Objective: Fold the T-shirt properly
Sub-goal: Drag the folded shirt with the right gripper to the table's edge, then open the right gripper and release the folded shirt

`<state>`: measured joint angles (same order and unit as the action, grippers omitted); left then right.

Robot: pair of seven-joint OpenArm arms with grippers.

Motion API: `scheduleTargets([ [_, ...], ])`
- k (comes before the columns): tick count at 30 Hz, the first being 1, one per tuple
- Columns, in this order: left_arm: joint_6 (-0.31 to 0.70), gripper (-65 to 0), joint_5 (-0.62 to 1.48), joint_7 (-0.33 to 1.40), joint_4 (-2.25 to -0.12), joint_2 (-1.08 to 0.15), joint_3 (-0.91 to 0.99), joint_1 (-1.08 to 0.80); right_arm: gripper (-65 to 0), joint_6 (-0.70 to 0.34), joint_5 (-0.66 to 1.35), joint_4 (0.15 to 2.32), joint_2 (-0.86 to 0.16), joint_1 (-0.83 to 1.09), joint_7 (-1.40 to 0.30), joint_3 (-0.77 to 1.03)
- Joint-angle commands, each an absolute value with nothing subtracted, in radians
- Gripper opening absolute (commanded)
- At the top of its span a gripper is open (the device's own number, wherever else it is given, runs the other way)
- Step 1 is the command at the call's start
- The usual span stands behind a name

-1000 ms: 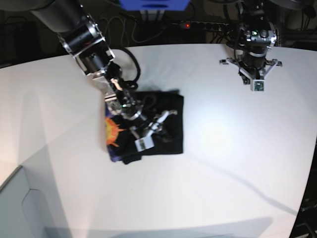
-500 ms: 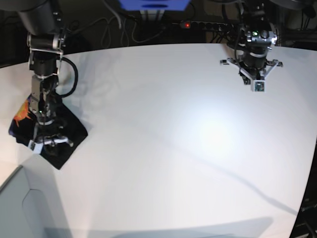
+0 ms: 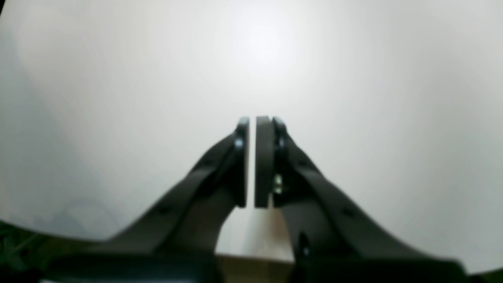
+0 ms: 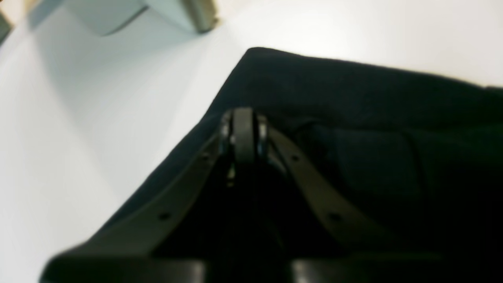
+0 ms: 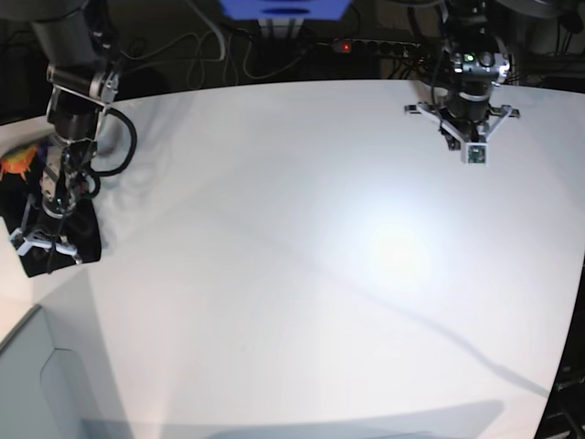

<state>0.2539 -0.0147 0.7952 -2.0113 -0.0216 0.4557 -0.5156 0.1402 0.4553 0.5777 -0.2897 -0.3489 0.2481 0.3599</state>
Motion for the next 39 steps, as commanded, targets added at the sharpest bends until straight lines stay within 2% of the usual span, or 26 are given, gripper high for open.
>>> scheduleTargets([
  [1,0.246,-62.5,-0.012,0.779,-2.028,-0.025,0.456,-0.516,-65.0,0.254,0.476,0.558,-0.292,-0.326,0.140,0.367],
  [4,0.246,-62.5,-0.015,0.776,-2.028,-0.002,0.460,-0.516,-65.0,0.305,0.476,0.558,-0.265,-0.349,0.142,0.371],
  [11,0.248,-62.5,-0.012,0.773,-2.028,0.001,0.456,-0.516,-65.0,0.308,0.475,0.710,-0.206,-0.346,0.137,0.354],
  [21,0.246,-62.5,-0.008,0.771,-2.028,0.001,0.458,-0.509,-64.9,0.312,0.475,0.883,-0.199,-0.377,0.134,0.252],
  [26,0.246,-62.5,-0.008,0.769,-2.028,-0.001,0.456,-0.507,-64.9,0.312,0.476,0.897,-0.203,-0.417,0.136,0.249],
  [29,0.249,-62.7,-0.007,0.756,-2.028,-0.002,0.460,-0.506,-64.9,0.309,0.476,0.987,-0.205,-0.409,0.140,0.252],
  [32,0.248,-62.8,-0.012,0.653,-2.028,-0.001,0.460,-0.506,-64.9,0.306,0.476,1.159,-0.205,-0.346,0.140,0.249],
  [39,0.246,-62.8,-0.015,0.170,-2.028,0.002,0.460,-0.573,-64.9,0.303,0.475,1.558,-0.217,-0.096,0.142,0.248],
])
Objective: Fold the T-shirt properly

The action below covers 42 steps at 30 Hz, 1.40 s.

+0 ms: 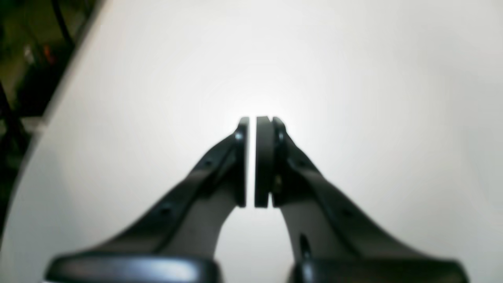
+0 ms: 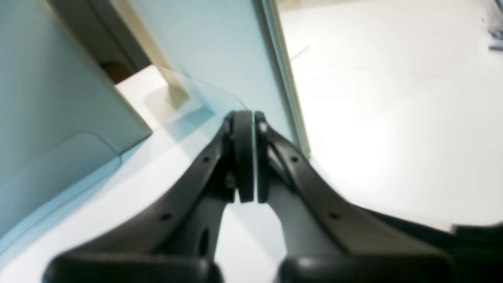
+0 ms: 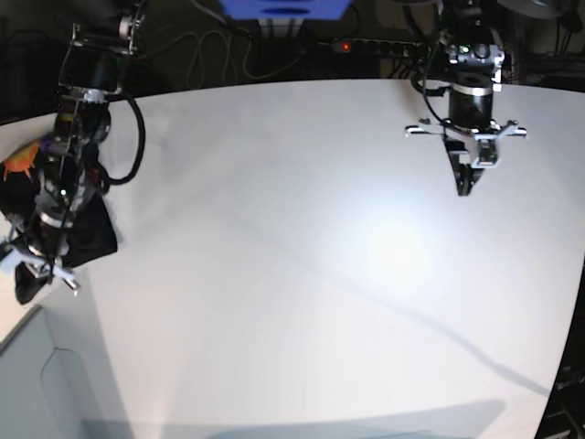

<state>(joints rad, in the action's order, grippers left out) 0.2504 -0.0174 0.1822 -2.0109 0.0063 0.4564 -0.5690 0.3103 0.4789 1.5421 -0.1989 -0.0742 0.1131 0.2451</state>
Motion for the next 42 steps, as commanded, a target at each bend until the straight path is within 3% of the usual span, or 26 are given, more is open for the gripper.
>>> scheduleTargets([
  [1,0.246,-62.5,-0.015,0.110,-2.028,0.002,0.460,-0.585,-64.9,0.297,0.475,1.600,-0.231,-0.056,0.142,0.248],
  [5,0.245,-62.5,-0.015,-0.016,-2.028,0.002,0.461,-0.641,-65.0,0.171,0.475,1.741,-0.248,0.104,0.143,0.257],
  [13,0.245,-62.7,-0.007,-0.104,-2.028,0.002,0.455,-0.789,-65.0,-0.101,0.475,1.896,-0.240,0.466,0.142,0.354],
  [23,0.252,-62.8,-0.007,-0.099,-1.992,0.097,0.446,-0.969,-65.0,-0.150,0.475,1.939,-0.180,0.915,0.120,0.460],
  [29,0.248,-65.0,-0.007,-0.157,-1.722,0.127,0.407,-1.004,-65.0,-0.150,0.475,1.779,-0.177,0.954,-0.077,0.377],
  [35,0.246,-65.0,-0.015,-0.400,-1.299,0.101,0.364,-0.932,-65.0,-0.150,0.473,1.495,-0.185,0.918,-0.077,0.257],
  [42,0.246,-65.0,-0.005,-0.429,-0.852,0.059,0.346,-0.725,-65.0,-0.150,0.400,1.104,-0.213,0.737,-0.074,0.153],
])
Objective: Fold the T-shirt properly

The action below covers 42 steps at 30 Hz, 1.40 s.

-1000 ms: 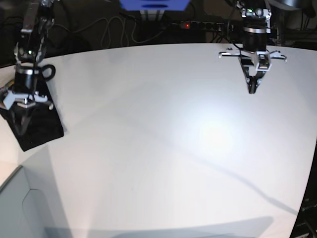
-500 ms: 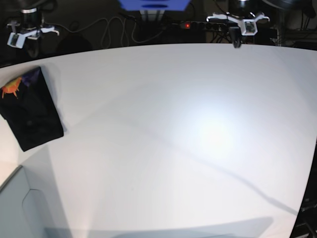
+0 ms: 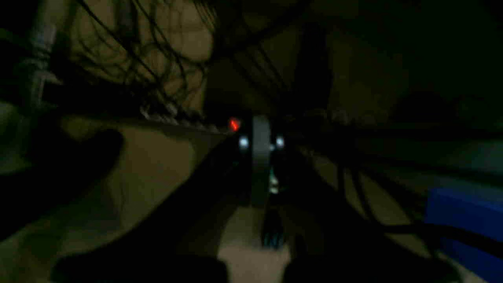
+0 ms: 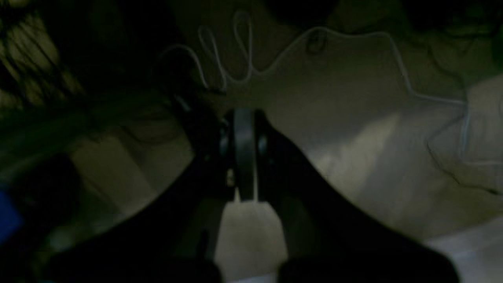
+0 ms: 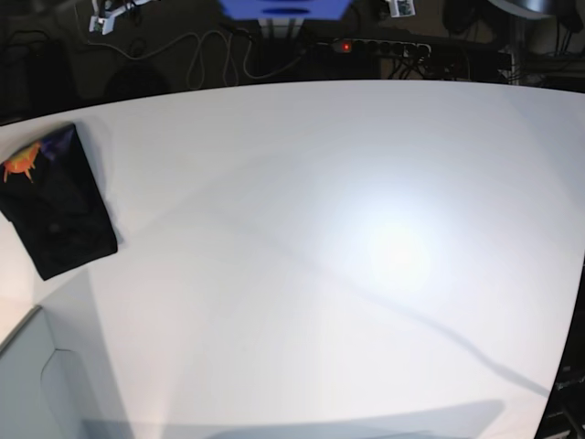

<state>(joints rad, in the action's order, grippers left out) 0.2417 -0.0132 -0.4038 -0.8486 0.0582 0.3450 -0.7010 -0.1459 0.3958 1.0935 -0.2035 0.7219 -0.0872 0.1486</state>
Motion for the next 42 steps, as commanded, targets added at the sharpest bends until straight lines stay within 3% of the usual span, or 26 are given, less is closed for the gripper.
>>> scheduleTargets([
  [1,0.246,-65.0,-0.005,-0.430,-0.823,0.062,0.346,-0.705,-65.0,-0.150,0.378,1.047,-0.213,0.705,-0.061,0.137],
  [7,0.246,-65.0,-0.012,-0.437,-0.688,0.064,0.338,-0.588,-65.0,-0.150,0.260,0.556,-0.211,0.469,0.160,0.073],
  [12,0.246,-65.0,-0.007,-0.437,-0.446,0.042,0.348,-0.429,-65.0,-0.150,0.208,0.183,-0.211,0.265,0.326,-0.015],
  [20,0.246,-65.0,-0.013,-0.437,-0.124,0.013,0.340,-0.222,-65.0,-0.150,0.176,0.166,-0.191,0.185,0.357,-0.125],
  [42,0.246,-65.0,-0.016,-0.435,-0.117,-0.002,0.338,-0.170,-65.0,-0.145,0.183,0.171,-0.113,0.143,0.357,-0.177],
])
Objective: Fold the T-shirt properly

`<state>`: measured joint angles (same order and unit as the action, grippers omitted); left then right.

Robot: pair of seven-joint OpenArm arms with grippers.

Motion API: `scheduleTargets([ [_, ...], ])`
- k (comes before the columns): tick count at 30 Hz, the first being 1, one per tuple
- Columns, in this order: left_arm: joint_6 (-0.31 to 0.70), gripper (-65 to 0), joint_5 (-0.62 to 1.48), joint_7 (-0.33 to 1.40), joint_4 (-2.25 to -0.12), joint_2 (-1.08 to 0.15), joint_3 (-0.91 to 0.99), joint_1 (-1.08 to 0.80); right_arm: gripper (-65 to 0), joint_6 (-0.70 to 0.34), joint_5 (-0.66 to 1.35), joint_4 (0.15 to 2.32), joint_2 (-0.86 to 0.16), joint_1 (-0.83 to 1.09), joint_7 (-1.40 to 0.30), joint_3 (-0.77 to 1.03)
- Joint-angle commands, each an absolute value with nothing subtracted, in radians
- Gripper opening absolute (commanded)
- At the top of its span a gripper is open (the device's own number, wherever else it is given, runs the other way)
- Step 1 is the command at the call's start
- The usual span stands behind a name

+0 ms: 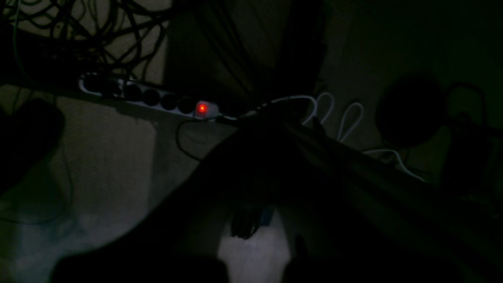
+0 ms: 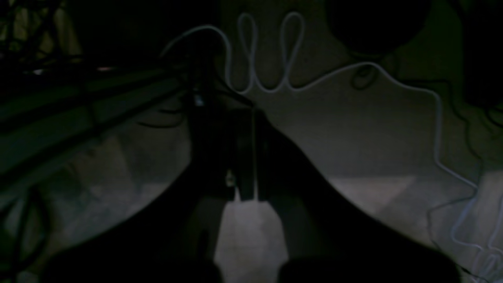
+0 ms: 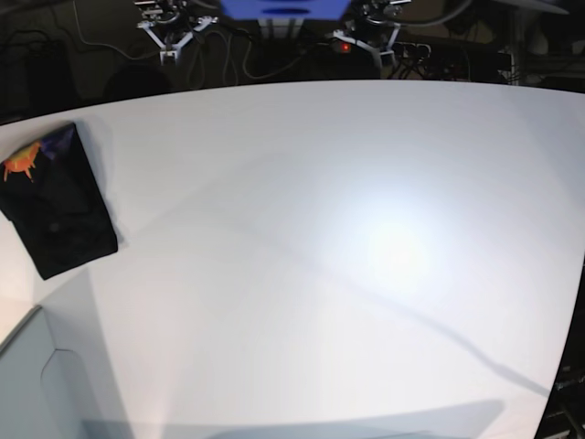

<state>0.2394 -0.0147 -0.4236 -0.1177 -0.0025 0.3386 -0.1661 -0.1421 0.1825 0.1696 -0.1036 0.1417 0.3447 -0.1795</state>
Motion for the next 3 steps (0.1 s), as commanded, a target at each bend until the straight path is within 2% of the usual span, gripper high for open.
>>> scheduleTargets([
  [1,0.246,-65.0,-0.016,-0.433,-0.113,-0.007,0.338,-0.170,-65.0,-0.145,0.183,0.171,-0.111,0.143,0.355,-0.177],
  [3,0.246,-65.0,-0.016,-0.398,-0.113,-0.010,0.338,-0.170,-65.0,-0.145,0.183,0.170,-0.108,0.143,0.355,-0.177],
])
